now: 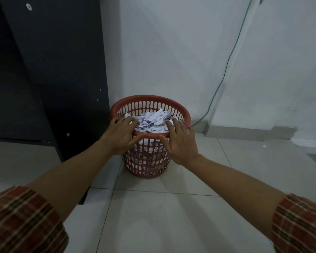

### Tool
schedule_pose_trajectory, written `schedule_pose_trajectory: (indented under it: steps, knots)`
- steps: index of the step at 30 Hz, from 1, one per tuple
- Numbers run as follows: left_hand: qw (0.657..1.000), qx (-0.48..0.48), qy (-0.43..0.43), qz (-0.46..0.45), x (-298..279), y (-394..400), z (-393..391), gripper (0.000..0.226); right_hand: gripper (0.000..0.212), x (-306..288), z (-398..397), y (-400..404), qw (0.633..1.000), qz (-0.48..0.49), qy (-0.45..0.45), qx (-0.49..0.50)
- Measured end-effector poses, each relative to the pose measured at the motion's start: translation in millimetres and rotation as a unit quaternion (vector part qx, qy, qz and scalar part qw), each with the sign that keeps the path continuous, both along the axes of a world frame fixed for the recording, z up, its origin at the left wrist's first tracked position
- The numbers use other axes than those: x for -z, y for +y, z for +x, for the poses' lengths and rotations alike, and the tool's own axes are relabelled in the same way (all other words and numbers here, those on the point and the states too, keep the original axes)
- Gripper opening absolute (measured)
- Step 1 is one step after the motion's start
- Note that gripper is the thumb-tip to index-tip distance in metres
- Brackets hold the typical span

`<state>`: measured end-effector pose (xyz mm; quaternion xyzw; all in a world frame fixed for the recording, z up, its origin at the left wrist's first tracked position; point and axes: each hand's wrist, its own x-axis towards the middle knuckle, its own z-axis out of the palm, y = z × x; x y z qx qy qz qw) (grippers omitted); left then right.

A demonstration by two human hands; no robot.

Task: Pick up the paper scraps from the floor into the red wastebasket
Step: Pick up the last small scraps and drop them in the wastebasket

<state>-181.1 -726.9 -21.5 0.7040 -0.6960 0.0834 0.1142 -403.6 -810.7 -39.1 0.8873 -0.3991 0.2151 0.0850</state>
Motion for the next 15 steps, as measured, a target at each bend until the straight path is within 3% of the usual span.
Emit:
schedule_pose_trajectory:
  steps: [3, 7, 11, 15]
  knots:
    - [0.999, 0.042, -0.008, -0.004, 4.3, 8.1, -2.7, 0.082, 0.070, 4.7, -4.9, 5.5, 0.998, -0.029, 0.006, -0.058]
    - [0.992, 0.106, -0.068, -0.028, 10.4, 24.8, -5.7, 0.075, 0.070, 20.4, -18.2, 4.6, 0.973, -0.119, 0.088, -0.176]
    - [0.983, 0.107, -0.145, -0.016, 19.6, 35.1, -4.6, 0.076, 0.070, 28.6, -21.7, 1.0, 0.967, -0.133, 0.117, -0.184]
    - [0.985, 0.077, -0.154, 0.002, 25.5, 30.5, -0.2, 0.081, 0.073, 21.9, -17.3, -7.5, 0.965, -0.128, 0.155, -0.171]
